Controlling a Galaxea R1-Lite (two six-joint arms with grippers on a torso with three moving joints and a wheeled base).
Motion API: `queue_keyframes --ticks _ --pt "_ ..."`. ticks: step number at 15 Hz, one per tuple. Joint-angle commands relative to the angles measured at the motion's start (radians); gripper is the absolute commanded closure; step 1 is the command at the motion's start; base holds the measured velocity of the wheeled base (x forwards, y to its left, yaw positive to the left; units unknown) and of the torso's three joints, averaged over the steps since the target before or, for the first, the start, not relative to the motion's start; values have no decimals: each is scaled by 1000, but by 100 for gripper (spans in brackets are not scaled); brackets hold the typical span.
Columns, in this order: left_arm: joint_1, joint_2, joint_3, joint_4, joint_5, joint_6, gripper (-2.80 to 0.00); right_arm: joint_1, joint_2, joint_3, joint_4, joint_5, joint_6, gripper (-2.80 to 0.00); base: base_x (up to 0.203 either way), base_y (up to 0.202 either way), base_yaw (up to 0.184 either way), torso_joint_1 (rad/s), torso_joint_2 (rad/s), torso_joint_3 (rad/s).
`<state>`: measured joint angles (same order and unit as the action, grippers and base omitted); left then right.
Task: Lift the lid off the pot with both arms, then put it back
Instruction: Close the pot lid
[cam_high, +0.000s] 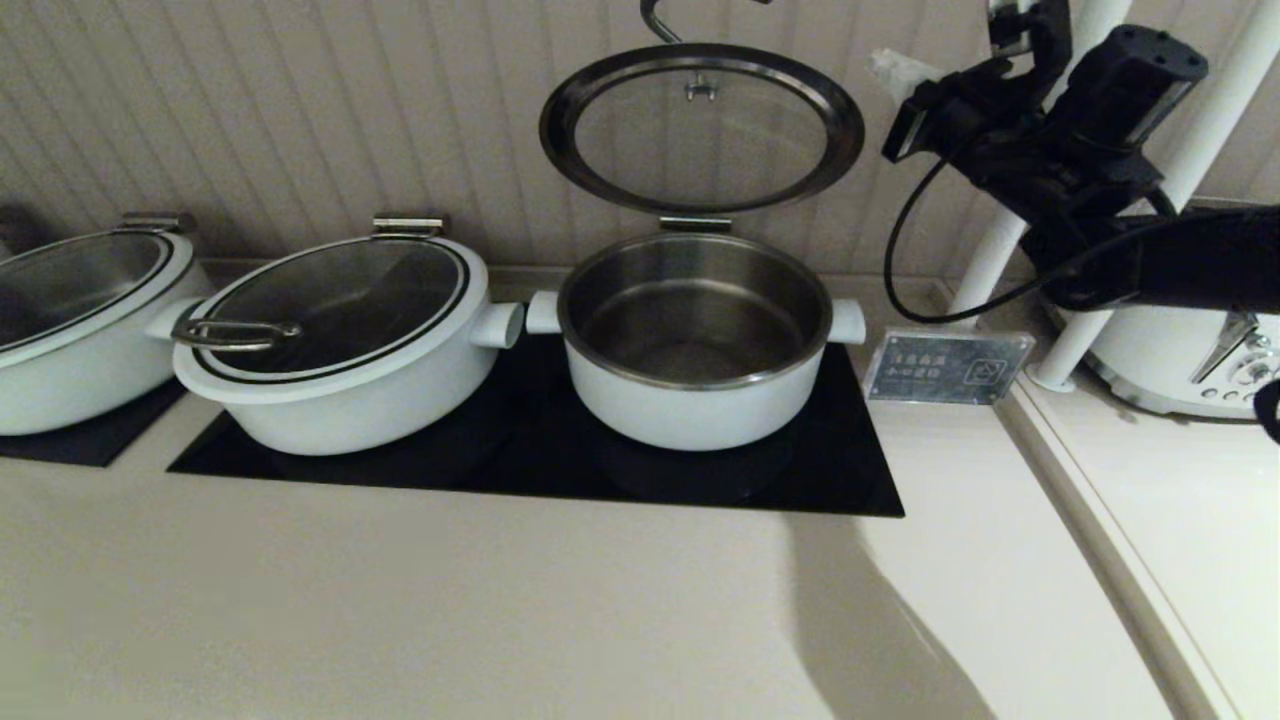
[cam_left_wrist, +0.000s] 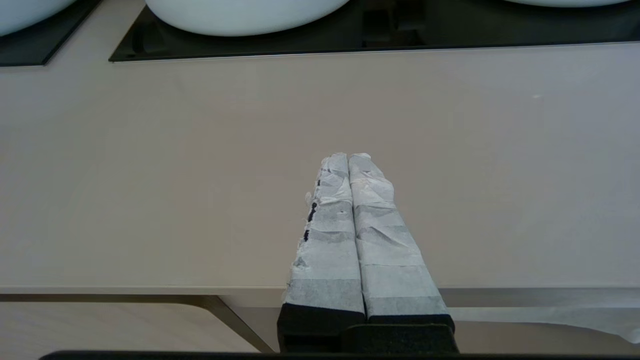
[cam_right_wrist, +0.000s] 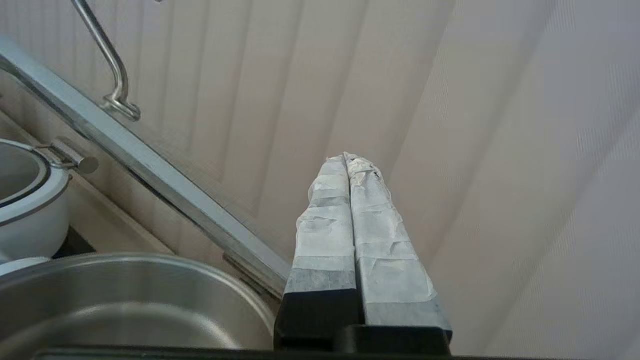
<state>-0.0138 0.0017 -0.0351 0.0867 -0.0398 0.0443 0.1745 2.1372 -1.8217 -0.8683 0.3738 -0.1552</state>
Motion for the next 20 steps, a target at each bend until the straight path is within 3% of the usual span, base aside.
queue_keyframes --ticks 1,20 --pt "0 0 0 1 0 0 0 0 53 -40 -2 6 -1 0 0 0 0 0 0 0" --pt "0 0 0 1 0 0 0 2 50 -35 0 71 -3 0 0 0 0 0 0 0"
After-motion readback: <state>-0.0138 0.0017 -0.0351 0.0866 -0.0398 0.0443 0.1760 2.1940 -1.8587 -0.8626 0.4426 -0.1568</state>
